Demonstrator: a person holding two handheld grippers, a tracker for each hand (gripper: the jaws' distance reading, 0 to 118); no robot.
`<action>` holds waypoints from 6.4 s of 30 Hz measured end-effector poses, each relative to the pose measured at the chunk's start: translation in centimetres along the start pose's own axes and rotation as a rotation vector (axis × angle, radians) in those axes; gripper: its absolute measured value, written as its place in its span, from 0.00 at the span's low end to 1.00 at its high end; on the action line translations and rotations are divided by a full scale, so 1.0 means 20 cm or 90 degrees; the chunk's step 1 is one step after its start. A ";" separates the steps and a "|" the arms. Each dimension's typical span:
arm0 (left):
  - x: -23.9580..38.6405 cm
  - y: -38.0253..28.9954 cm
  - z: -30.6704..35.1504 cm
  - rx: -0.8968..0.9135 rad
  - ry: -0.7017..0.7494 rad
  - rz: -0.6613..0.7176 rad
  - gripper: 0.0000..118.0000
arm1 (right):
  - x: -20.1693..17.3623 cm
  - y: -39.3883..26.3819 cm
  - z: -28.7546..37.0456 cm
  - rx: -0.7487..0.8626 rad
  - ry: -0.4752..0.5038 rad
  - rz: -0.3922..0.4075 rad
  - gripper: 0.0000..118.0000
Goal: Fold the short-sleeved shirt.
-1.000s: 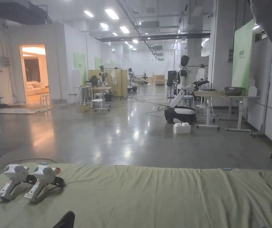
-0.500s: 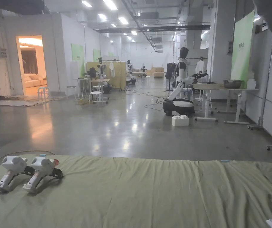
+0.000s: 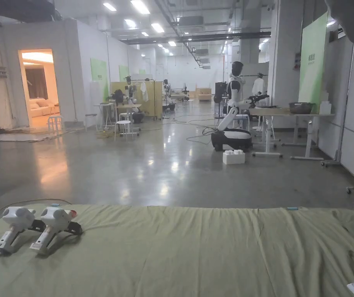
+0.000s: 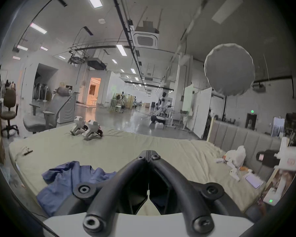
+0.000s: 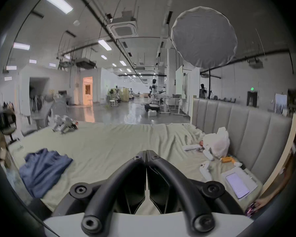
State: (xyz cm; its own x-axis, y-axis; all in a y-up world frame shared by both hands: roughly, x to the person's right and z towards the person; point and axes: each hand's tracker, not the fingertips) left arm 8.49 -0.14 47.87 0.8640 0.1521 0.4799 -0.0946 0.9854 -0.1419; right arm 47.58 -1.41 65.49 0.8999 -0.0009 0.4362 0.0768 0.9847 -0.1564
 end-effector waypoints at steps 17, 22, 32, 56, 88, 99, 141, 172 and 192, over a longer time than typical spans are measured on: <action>0.07 0.09 0.05 0.002 -0.021 -0.082 0.00 | -0.03 0.06 0.04 0.024 0.013 -0.001 0.00; 0.08 0.10 0.06 0.005 -0.026 -0.079 0.00 | -0.03 0.06 0.04 0.024 0.020 -0.006 0.00; 0.12 0.12 0.06 0.005 -0.046 -0.085 0.00 | -0.04 0.08 0.05 0.025 0.031 -0.004 0.00; -0.29 0.08 -0.05 -0.155 0.021 -0.035 0.64 | -0.05 -0.05 0.02 -0.024 0.064 -0.015 0.00; -1.04 -0.87 -1.13 -0.514 0.148 0.018 0.02 | -0.20 -0.52 -0.26 -0.307 0.086 -0.046 0.00; -0.91 -0.21 -1.13 -0.422 0.157 0.057 0.00 | 0.00 -0.43 -0.05 -0.225 0.092 -0.095 0.00; 1.65 -1.01 -0.82 -0.501 -0.588 -0.152 0.74 | 0.45 -0.53 0.36 -0.208 -0.114 -0.202 0.00; 0.09 0.15 0.47 -0.006 0.046 -0.160 0.00 | 0.04 -0.05 0.30 0.003 0.049 -0.014 0.00; -0.05 0.02 -0.02 -0.204 -0.060 -0.028 0.20 | 0.07 -0.14 0.24 -0.052 0.051 -0.037 0.00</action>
State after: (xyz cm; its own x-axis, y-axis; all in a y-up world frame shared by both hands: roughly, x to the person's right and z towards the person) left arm 7.74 0.02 47.04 0.8127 0.1313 0.5677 0.1147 0.9192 -0.3766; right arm 46.51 -3.37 70.87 0.9239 -0.0744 0.3753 0.1612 0.9653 -0.2056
